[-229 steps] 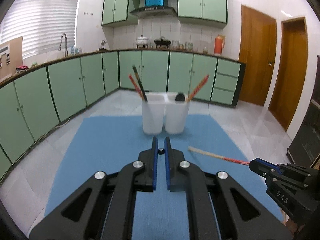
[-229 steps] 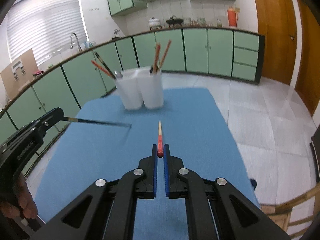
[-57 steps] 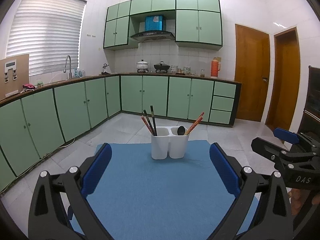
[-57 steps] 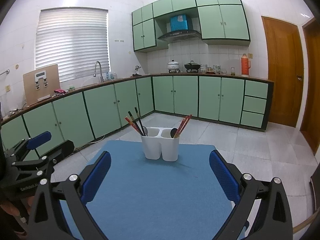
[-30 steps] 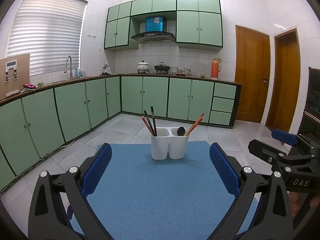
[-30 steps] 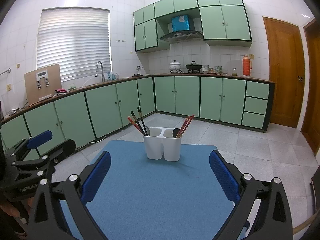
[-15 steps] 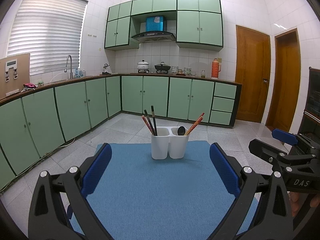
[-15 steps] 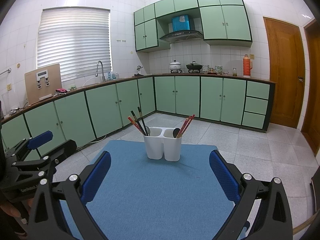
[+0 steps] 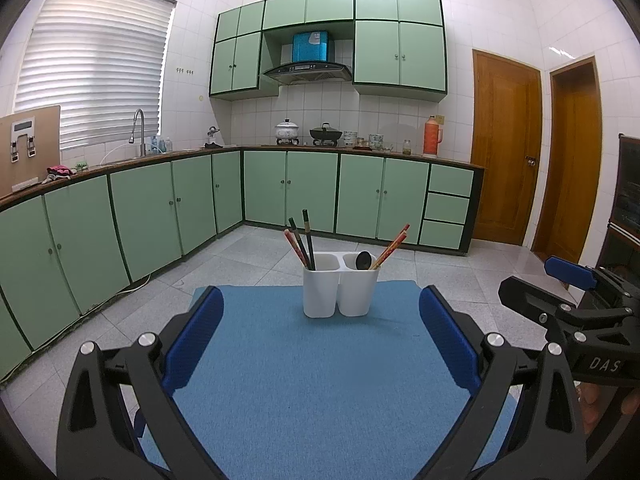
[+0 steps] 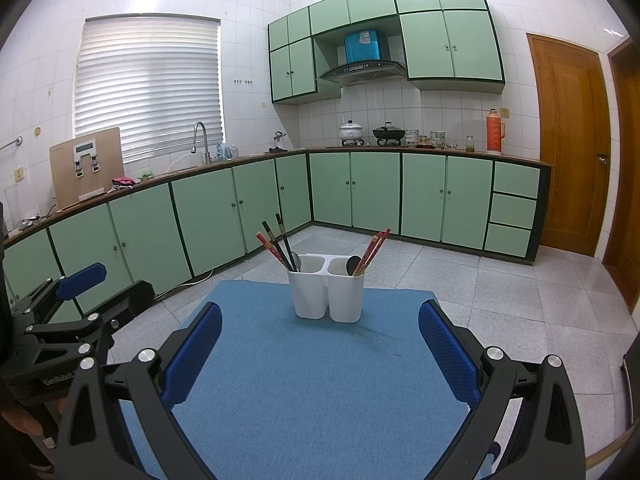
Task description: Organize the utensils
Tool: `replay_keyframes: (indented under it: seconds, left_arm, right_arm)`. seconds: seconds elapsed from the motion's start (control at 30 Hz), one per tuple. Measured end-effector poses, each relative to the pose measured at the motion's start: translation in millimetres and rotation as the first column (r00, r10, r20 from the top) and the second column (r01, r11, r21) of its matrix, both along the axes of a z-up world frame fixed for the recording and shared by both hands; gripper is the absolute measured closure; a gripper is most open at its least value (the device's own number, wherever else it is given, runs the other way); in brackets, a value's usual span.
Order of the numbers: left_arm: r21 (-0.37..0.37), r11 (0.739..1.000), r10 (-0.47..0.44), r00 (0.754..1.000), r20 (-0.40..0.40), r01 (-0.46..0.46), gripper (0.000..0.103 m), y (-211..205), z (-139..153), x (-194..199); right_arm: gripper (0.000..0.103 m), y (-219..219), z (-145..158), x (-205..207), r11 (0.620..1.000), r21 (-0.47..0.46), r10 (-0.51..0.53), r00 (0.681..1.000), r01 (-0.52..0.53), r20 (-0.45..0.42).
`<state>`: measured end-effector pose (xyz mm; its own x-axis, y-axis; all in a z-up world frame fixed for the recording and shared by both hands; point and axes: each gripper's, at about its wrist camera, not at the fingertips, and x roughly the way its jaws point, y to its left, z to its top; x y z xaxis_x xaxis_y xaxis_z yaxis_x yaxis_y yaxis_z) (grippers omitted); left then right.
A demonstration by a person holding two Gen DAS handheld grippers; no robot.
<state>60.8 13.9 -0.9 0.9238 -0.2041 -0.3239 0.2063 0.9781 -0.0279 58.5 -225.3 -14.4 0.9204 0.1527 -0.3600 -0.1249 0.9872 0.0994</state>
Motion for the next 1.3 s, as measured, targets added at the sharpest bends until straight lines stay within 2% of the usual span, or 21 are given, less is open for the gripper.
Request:
replay_keyframes:
  seconds: [1.3]
  left_arm:
    - [-0.001,1.0,0.015,1.0,-0.015,-0.015,0.008,2.0,-4.3,8.2]
  right_arm:
    - [0.006,2.0,-4.5,2.1,1.0,-0.003,0.0,1.0,0.0,-0.006]
